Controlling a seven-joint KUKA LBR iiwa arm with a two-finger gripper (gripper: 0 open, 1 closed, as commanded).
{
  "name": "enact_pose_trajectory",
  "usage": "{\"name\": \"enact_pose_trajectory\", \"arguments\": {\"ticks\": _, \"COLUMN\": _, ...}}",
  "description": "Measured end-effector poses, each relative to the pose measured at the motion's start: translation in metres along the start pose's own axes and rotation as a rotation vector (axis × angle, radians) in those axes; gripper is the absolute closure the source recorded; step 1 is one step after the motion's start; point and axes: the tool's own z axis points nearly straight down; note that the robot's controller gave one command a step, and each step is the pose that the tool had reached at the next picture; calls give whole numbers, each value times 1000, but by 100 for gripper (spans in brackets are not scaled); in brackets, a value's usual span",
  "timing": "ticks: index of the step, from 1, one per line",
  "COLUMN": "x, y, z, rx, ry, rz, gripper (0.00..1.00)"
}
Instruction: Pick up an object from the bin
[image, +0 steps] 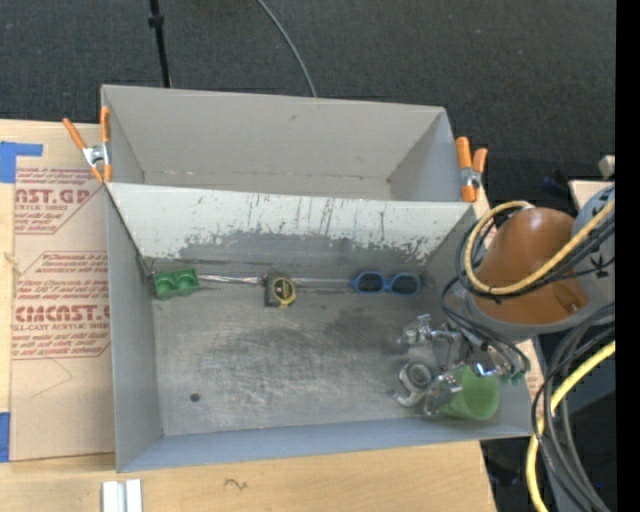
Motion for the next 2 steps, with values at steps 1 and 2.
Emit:
{"name": "enact_pose_trajectory", "arguments": {"ticks": 1, "x": 1, "y": -3, "z": 0, "rx": 4, "ry": 0, "rz": 1, "gripper": 100}}
{"name": "enact_pose_trajectory", "arguments": {"ticks": 2, "x": -10, "y": -14, "z": -139, "rx": 19, "ry": 0, "rz": -604, "gripper": 100}}
